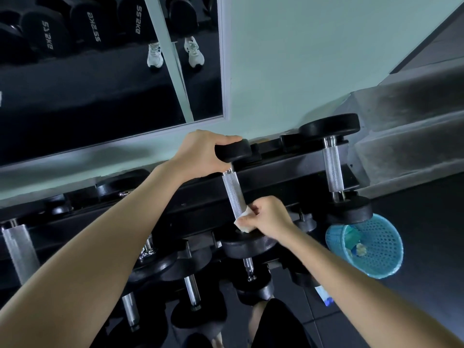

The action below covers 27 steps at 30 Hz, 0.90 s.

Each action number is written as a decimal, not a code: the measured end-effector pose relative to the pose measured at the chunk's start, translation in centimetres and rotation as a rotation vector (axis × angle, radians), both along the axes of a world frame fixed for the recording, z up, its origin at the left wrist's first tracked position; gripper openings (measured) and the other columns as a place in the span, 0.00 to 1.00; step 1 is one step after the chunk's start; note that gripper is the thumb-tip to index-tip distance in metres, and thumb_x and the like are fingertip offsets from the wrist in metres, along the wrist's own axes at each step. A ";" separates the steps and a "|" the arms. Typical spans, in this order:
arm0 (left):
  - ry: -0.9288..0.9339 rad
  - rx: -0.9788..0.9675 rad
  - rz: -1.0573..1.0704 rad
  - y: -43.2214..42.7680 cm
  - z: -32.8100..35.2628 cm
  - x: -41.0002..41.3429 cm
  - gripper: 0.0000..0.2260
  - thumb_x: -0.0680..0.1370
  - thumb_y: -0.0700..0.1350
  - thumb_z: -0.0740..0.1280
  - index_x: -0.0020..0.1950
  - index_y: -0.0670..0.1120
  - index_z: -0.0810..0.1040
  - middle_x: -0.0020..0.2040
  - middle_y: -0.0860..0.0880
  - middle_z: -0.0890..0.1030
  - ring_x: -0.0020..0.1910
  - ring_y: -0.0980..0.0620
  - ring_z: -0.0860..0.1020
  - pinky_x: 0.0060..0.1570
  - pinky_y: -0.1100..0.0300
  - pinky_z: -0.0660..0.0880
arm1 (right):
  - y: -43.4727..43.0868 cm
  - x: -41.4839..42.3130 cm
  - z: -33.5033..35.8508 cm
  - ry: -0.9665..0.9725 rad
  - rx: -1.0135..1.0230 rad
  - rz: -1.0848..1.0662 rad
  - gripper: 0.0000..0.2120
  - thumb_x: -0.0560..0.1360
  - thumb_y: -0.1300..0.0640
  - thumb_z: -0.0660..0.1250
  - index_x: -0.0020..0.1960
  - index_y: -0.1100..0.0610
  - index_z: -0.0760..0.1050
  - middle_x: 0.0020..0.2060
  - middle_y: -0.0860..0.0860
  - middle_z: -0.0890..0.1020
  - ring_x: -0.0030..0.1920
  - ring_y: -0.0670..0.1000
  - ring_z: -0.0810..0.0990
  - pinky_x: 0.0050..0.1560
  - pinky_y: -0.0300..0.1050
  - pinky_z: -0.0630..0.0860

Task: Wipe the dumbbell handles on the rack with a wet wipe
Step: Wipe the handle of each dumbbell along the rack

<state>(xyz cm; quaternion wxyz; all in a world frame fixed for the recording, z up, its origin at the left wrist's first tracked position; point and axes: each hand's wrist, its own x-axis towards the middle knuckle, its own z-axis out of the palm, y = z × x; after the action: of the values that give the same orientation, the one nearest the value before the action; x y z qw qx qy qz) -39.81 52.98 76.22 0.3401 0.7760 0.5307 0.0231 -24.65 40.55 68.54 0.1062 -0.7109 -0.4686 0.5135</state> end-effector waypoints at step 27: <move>-0.060 -0.119 0.020 0.4 -0.3 0.0 0.29 0.68 0.51 0.76 0.67 0.60 0.72 0.67 0.58 0.74 0.68 0.58 0.68 0.60 0.68 0.59 | -0.2 0.1 -0.1 -0.112 0.064 0.177 0.14 0.66 0.51 0.76 0.35 0.58 0.74 0.34 0.48 0.80 0.32 0.43 0.76 0.29 0.35 0.66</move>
<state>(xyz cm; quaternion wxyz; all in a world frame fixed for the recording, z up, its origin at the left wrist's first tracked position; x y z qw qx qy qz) -39.85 53.35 75.93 0.4011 0.7481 0.5283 0.0182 -24.53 40.40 68.48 0.0567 -0.6907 -0.5508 0.4651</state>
